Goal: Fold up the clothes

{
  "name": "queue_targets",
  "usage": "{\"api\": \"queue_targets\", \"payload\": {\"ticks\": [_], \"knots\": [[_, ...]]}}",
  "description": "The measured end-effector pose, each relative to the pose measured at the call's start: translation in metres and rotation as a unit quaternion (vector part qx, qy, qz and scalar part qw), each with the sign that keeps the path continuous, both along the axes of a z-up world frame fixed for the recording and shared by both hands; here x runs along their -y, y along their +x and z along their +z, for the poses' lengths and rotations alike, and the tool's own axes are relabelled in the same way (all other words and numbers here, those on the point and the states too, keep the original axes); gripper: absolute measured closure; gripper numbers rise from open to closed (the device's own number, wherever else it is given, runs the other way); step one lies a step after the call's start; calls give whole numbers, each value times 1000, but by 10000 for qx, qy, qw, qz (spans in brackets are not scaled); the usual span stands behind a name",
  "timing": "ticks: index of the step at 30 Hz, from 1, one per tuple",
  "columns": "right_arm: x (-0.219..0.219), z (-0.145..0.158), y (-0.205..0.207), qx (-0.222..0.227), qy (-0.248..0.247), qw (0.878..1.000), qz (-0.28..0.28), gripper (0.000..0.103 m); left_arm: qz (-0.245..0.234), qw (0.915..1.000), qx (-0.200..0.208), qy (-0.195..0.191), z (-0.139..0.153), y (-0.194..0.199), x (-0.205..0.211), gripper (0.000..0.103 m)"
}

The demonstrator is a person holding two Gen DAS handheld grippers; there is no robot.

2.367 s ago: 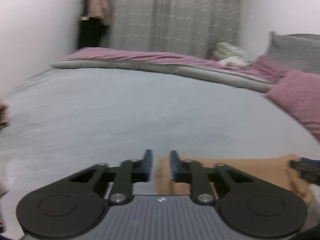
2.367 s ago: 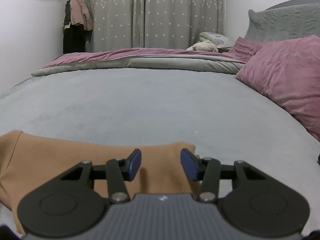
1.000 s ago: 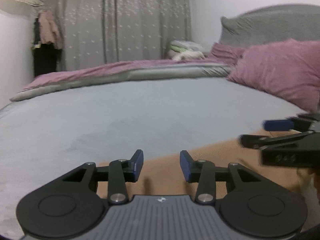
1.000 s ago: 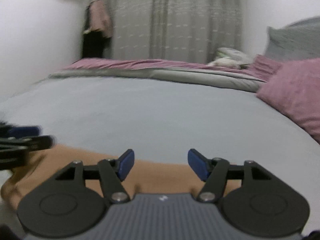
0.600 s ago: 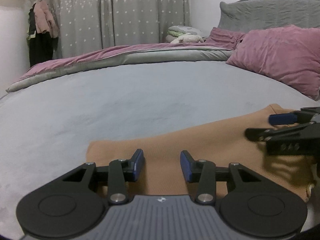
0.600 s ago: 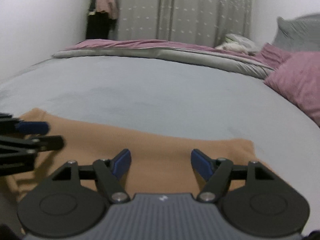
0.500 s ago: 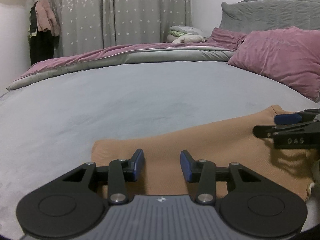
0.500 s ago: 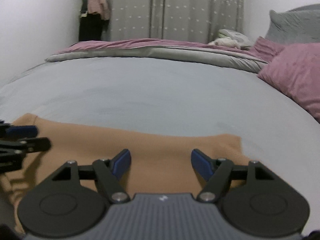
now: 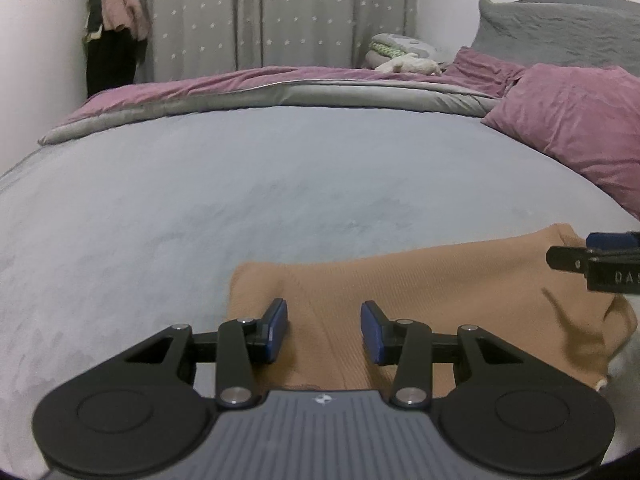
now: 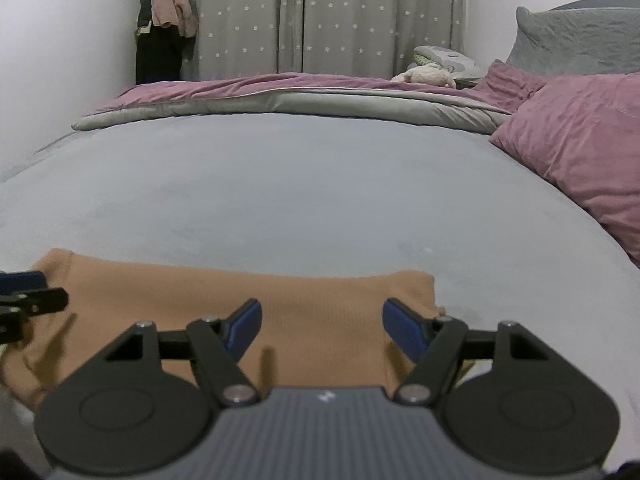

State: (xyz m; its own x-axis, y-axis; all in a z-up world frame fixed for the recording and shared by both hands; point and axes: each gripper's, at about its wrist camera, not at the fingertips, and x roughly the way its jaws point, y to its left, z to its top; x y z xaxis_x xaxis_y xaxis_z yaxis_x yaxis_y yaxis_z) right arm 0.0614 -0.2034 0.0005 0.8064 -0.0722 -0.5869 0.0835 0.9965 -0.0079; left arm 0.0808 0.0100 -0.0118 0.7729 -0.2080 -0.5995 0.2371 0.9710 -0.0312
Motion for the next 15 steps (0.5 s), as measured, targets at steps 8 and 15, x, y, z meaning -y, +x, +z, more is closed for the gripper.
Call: {"api": "queue_targets", "payload": {"ticks": [8, 15], "knots": [[-12, 18, -2, -245, 362, 9990, 12, 30, 214, 9980, -481, -349, 13, 1, -14, 62], [-4, 29, -5, -522, 990, 9937, -33, 27, 437, 9878, -953, -1150, 19, 7, -42, 62]]}}
